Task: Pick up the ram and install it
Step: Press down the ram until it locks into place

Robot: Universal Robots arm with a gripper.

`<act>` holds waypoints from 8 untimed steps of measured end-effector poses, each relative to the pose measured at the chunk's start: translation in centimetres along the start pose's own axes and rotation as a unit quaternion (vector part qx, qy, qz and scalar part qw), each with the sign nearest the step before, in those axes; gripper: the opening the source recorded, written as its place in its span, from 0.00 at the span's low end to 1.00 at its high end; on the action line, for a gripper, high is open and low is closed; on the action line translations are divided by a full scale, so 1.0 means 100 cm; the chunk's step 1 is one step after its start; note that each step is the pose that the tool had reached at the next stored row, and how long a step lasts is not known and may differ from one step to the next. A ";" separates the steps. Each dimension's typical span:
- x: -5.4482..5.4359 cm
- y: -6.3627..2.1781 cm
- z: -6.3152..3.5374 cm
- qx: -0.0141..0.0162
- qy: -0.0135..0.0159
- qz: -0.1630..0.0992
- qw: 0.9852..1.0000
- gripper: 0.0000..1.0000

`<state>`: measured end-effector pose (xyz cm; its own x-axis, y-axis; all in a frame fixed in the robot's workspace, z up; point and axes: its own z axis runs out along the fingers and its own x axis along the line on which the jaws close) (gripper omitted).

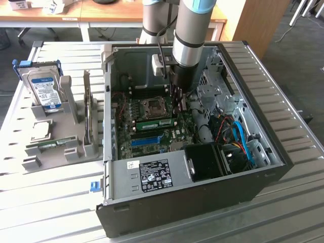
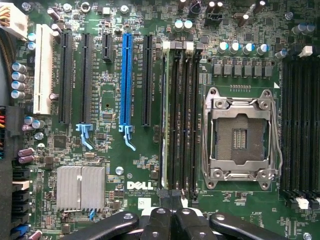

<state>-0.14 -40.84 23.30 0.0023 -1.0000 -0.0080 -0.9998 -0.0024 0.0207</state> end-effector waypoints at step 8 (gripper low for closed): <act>0.000 0.0000 0.0023 0.000 0.000 0.000 1.000 0.11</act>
<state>-0.15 -40.84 23.07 0.0022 -1.0000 -0.0080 -0.9998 -0.0023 0.0207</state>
